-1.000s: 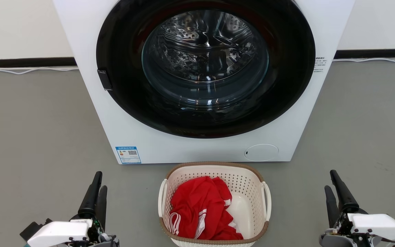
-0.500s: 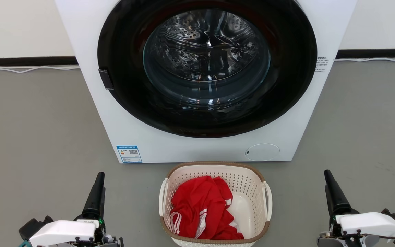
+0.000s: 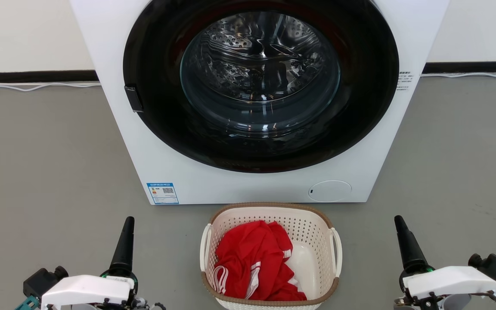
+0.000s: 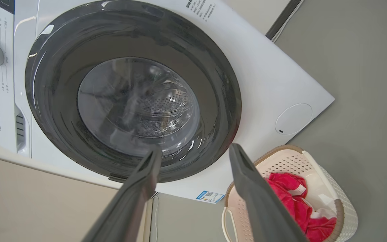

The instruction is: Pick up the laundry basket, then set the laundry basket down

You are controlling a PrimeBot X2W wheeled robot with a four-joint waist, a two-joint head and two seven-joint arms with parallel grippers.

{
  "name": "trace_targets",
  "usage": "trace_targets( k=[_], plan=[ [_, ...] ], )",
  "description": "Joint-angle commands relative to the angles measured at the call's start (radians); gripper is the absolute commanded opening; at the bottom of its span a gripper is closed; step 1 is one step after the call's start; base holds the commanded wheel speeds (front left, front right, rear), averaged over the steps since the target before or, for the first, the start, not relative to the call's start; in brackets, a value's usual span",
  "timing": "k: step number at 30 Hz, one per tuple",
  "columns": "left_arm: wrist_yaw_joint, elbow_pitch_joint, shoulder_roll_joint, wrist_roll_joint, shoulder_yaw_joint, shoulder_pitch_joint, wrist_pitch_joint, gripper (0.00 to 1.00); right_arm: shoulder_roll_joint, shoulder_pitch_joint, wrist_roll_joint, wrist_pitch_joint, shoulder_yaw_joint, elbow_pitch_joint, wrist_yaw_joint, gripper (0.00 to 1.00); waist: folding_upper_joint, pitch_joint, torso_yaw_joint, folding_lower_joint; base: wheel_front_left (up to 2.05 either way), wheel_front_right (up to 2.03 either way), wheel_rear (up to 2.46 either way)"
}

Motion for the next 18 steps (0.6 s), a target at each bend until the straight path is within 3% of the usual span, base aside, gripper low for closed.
trace_targets(
  k=[1,18],
  plan=[
    [-0.003,-0.025,0.009,0.032,0.008,-0.012,-0.012,1.00,-0.009,-0.033,-0.039,-0.018,0.014,-0.022,0.003,1.00,0.0000,0.000,0.000,-0.0001,0.00,0.00,0.00],
    [0.001,-0.030,0.011,0.319,-0.009,0.005,-0.061,1.00,-0.009,-0.043,-0.327,-0.068,0.015,0.029,0.004,1.00,0.0000,-0.007,0.000,-0.0001,0.00,0.00,0.00]
  ],
)
